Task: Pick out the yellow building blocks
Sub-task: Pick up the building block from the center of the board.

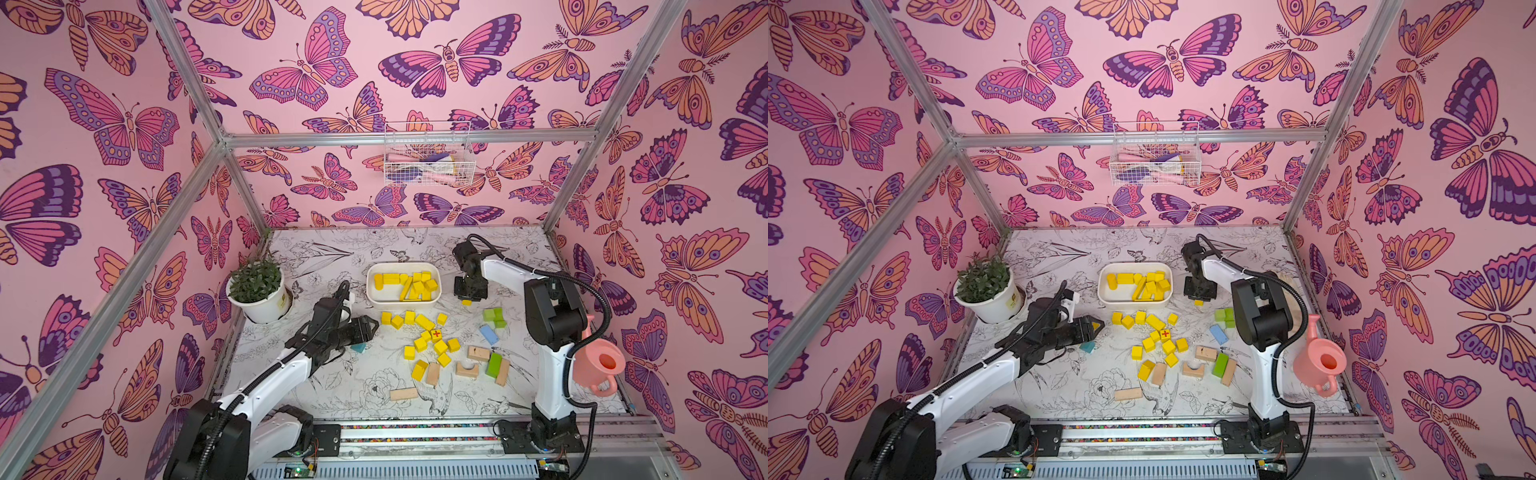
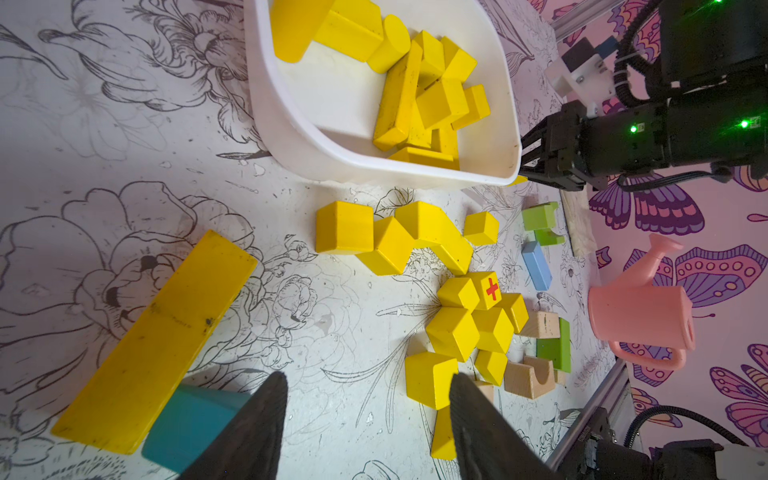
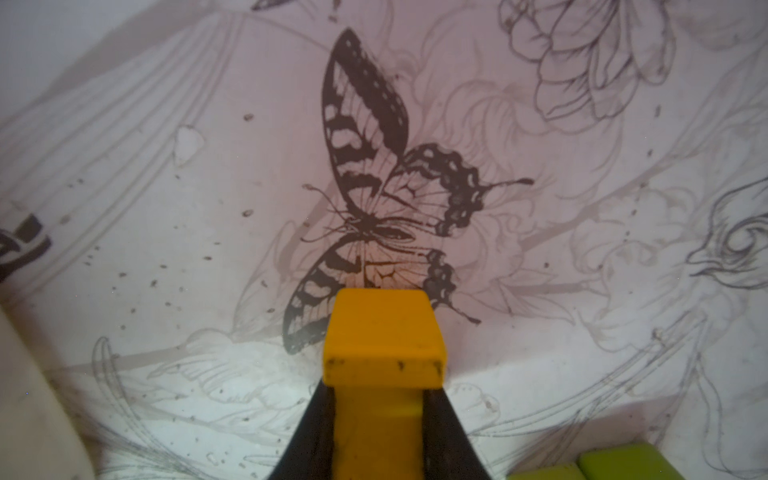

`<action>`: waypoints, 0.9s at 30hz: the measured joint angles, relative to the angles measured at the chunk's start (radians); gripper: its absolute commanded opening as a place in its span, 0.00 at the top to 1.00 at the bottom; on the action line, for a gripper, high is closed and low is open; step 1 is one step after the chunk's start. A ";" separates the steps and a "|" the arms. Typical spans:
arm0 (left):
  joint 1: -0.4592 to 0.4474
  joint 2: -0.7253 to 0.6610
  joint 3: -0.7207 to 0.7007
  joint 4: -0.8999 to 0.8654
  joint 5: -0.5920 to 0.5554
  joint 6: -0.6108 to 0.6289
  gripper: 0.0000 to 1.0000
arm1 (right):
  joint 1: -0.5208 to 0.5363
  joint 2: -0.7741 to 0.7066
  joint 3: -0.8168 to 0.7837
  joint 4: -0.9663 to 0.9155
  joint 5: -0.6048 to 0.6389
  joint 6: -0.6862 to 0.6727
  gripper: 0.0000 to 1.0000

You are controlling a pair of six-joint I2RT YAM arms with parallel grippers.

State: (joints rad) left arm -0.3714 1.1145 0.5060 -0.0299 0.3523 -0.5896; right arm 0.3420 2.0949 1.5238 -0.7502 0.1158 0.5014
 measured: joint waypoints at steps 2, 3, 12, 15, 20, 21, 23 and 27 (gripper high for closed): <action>0.000 0.000 0.000 0.000 0.000 0.000 0.37 | 0.000 0.000 0.000 -0.001 0.000 -0.001 0.89; 0.000 0.000 0.000 0.000 0.000 0.000 0.37 | 0.000 0.000 0.000 -0.001 0.000 -0.001 0.89; 0.000 0.000 0.000 0.000 0.000 0.000 0.37 | 0.000 -0.025 -0.012 -0.013 -0.002 -0.001 0.89; 0.000 0.000 0.000 0.000 0.000 0.000 0.37 | 0.000 -0.068 -0.013 -0.024 -0.005 -0.001 0.89; 0.000 -0.001 0.000 0.000 0.000 0.000 0.37 | 0.016 -0.145 -0.003 -0.039 -0.013 -0.001 0.89; 0.000 -0.001 0.000 0.000 0.000 0.000 0.37 | 0.024 -0.151 0.005 -0.042 -0.015 -0.001 0.89; 0.000 -0.003 0.000 0.000 0.000 0.000 0.37 | 0.048 -0.154 0.026 -0.047 -0.022 -0.001 0.89; 0.000 -0.009 0.000 0.000 0.000 0.000 0.37 | 0.111 -0.154 0.076 -0.058 -0.036 -0.001 0.89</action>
State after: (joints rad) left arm -0.3714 1.1053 0.5056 -0.0303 0.3523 -0.5900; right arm 0.4534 1.9408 1.5997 -0.8085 0.0795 0.5003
